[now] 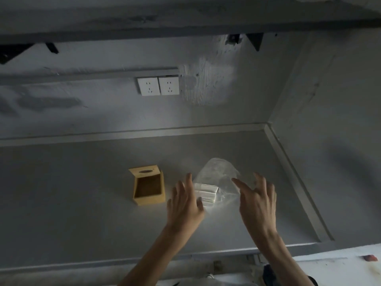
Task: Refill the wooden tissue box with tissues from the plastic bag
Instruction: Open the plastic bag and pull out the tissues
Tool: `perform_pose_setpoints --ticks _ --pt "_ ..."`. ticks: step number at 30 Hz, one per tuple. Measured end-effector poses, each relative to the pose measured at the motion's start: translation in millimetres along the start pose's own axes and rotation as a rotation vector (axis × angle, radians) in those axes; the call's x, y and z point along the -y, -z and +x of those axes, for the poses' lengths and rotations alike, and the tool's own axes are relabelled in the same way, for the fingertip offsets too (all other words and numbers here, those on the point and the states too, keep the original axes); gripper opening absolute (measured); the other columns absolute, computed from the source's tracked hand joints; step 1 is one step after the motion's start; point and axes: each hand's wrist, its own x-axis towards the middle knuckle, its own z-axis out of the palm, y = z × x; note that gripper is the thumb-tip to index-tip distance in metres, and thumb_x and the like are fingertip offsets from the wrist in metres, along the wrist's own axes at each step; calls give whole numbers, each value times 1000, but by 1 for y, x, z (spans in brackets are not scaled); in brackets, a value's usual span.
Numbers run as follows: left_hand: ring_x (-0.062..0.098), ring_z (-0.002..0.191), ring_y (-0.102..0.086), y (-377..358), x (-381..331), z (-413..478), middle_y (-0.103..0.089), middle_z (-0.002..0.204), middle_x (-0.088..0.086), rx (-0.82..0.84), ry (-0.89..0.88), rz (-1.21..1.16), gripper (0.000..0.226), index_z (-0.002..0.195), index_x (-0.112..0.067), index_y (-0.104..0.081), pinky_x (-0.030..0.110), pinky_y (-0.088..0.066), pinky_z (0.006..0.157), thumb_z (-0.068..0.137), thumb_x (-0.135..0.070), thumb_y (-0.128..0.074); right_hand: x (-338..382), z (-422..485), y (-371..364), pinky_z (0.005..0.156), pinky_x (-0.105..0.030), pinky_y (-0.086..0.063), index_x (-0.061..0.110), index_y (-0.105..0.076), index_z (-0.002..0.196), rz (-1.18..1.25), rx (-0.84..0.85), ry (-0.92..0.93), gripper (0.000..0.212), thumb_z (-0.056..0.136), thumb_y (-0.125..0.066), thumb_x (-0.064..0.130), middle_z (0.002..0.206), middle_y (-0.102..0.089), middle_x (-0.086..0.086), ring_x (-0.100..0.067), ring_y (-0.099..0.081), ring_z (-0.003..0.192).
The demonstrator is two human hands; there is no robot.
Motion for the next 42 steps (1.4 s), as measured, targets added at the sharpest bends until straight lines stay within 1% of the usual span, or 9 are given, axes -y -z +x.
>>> perform_pose_setpoints --ticks 3,8,12,18,23,26,32,38,42 --pt "30 124 -48 9 9 9 -46 138 13 -47 -19 -98 68 150 -9 -23 36 -40 103 87 -7 -50 -4 18 9 85 -38 -52 25 -67 125 205 59 27 64 77 -55 -16 111 -64 -9 -33 -61 99" --pt "34 122 -42 25 16 23 -44 128 15 2 10 -67 67 145 -14 -32 37 -33 105 81 -8 -52 8 33 29 95 -34 -42 25 -67 123 126 -22 90 62 74 -56 -12 126 -58 -8 -33 -50 109" --pt "32 125 -36 25 10 19 -40 129 12 161 43 -116 56 141 -19 -34 40 -33 106 87 -22 -50 32 10 32 67 -29 -51 25 -74 92 234 -104 217 43 71 -63 -11 96 -67 6 -20 -58 88" --pt "22 119 -38 15 -8 6 -43 126 2 165 -118 -155 64 136 -27 -33 39 -44 97 85 -65 -44 27 0 24 83 -38 -58 19 -77 100 150 79 235 47 71 -65 -16 110 -71 2 -24 -60 108" --pt "31 103 -52 7 -13 18 -52 111 12 -6 -142 -84 28 116 -7 -48 39 -44 85 88 -7 -47 26 3 37 86 -45 -50 16 -75 104 -55 3 110 34 77 -67 -3 123 -66 0 -32 -53 119" --pt "32 92 -57 11 -9 27 -57 99 13 -18 -157 -171 10 97 -8 -53 40 -42 77 95 -9 -43 40 -1 44 76 -39 -52 20 -76 92 61 -126 210 32 75 -58 -1 99 -74 4 -25 -61 100" --pt "27 89 -62 14 -2 35 -60 98 9 11 -196 -163 9 95 -9 -60 32 -44 71 95 -9 -51 70 22 -18 88 -36 -53 6 -66 112 -129 603 277 32 89 -45 1 113 -72 -13 -29 -68 104" --pt "22 86 -62 17 8 32 -62 96 7 -62 -169 -202 12 93 -8 -62 31 -46 72 96 -11 -51 74 50 -113 104 -41 -46 -2 -55 126 -222 849 160 31 97 -49 5 133 -57 -19 -33 -55 123" --pt "22 84 -62 20 19 35 -64 93 8 -64 -145 -228 13 88 -7 -60 30 -45 69 96 -12 -51 58 48 -149 118 -48 -27 2 -34 147 -389 891 225 77 83 -74 18 154 -29 -18 -35 -27 143"
